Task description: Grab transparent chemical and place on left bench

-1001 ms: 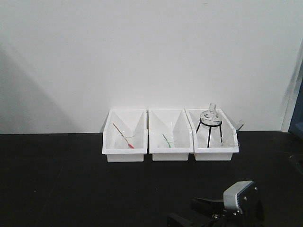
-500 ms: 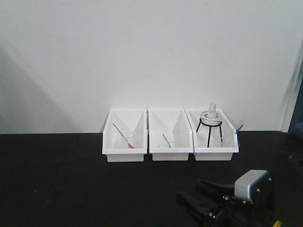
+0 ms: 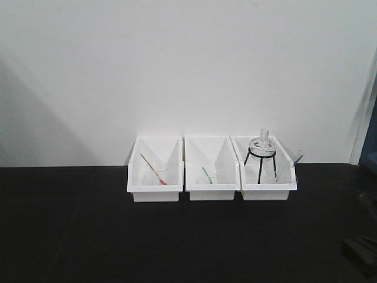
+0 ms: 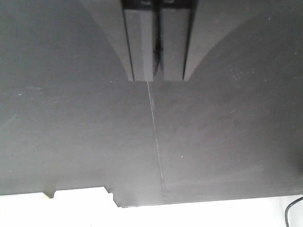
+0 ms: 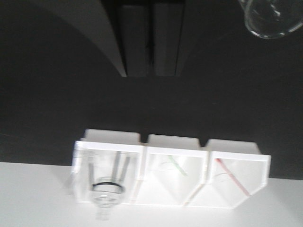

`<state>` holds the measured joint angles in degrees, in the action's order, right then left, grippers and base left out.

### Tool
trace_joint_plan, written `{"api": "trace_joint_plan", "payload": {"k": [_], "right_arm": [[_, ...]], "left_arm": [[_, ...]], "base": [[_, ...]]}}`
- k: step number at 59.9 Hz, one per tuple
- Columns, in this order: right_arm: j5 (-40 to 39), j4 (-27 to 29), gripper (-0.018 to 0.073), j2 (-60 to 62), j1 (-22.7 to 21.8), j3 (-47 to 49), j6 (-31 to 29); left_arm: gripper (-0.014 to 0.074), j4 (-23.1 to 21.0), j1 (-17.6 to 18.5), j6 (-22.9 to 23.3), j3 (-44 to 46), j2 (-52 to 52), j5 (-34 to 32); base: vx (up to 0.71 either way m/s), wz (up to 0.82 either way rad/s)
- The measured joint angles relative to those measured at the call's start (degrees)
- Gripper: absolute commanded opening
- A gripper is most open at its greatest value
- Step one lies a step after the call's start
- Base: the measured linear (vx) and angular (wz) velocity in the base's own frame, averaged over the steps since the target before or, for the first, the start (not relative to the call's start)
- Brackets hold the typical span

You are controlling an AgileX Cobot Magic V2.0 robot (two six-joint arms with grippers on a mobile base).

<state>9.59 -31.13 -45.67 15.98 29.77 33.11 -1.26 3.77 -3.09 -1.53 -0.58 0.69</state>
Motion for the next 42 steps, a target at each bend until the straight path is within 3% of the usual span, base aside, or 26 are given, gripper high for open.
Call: {"api": "trace_joint_plan", "payload": {"k": [15,36,42], "right_arm": [[11.2,0.8,-0.0008,12.1,0.0,0.0,0.0],[12.7,1.0,-0.0008,17.4,0.0,-0.2,0.0],[12.8,3.4,-0.0008,18.5,0.0,-1.2,-3.7]], "left_arm": [[-0.0003,0.0,0.0,0.0,0.0,0.0,0.0],[-0.0003,0.0,0.0,0.0,0.0,0.0,0.0],[-0.0003,0.0,0.0,0.0,0.0,0.0,0.0]], "base": [[0.00,0.00],[0.00,0.00],[0.00,0.00]]}}
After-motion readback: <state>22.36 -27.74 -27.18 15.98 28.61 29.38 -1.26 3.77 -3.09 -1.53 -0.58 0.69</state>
